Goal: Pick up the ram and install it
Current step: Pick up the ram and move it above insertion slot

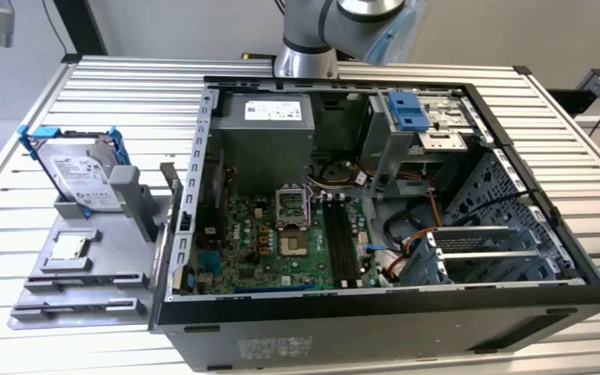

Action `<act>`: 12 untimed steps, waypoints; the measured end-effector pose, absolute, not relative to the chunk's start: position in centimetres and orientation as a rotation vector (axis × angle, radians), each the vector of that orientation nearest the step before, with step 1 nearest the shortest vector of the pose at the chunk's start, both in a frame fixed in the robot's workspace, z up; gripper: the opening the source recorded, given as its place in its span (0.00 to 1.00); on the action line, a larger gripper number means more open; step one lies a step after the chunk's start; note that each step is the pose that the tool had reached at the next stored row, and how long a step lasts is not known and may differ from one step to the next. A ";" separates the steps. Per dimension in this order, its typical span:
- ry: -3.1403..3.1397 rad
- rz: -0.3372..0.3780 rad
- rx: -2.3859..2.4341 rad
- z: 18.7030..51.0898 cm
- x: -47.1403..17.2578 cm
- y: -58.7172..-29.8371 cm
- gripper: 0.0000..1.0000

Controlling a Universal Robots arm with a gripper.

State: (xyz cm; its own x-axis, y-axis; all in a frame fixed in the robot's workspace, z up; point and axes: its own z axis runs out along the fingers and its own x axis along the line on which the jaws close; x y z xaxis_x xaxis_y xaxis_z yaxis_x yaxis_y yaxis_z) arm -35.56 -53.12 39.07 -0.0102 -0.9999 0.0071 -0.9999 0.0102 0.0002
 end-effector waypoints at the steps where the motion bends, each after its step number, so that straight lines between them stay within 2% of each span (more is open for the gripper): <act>1: -2.229 0.008 2.206 39.1 -35.6 -53.1 0.00; 2: -2.229 0.008 2.207 39.1 -35.6 -53.1 0.00; 3: -2.229 0.008 2.207 39.1 -35.6 -53.1 1.00; 12: -2.228 0.008 2.208 39.1 -35.6 -53.1 1.00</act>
State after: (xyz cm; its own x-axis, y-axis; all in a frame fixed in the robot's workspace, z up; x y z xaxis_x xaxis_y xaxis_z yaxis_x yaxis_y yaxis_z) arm -35.56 -53.12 39.07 -0.0092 -0.9999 0.0072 -1.0000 0.0092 0.0002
